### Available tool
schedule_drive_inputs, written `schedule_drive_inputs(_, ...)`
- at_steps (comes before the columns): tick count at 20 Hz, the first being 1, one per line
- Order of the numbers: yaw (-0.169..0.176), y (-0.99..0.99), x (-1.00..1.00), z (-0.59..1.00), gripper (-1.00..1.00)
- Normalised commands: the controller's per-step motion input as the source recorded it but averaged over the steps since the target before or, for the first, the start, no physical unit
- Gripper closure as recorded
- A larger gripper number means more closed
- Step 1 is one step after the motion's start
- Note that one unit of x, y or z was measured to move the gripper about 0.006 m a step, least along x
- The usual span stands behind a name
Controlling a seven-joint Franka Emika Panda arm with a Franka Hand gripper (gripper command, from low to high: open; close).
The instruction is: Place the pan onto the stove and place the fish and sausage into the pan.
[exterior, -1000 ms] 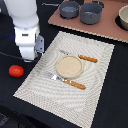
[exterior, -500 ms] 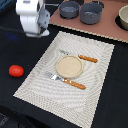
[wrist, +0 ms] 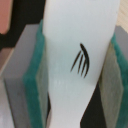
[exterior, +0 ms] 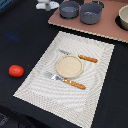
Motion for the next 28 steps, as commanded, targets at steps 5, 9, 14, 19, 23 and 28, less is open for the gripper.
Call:
schedule_drive_inputs(5,-0.001,0.86,0.53,0.17,1.0)
schedule_drive_inputs(9,0.0,0.83,0.58,0.04,1.0)
schedule_drive_inputs(14,0.0,0.8,0.58,0.0,1.0)
schedule_drive_inputs(19,-0.009,0.71,0.58,-0.03,1.0)
schedule_drive_inputs(23,-0.006,0.42,0.44,-0.22,1.0)
schedule_drive_inputs(28,0.002,0.12,0.01,-0.48,1.0)
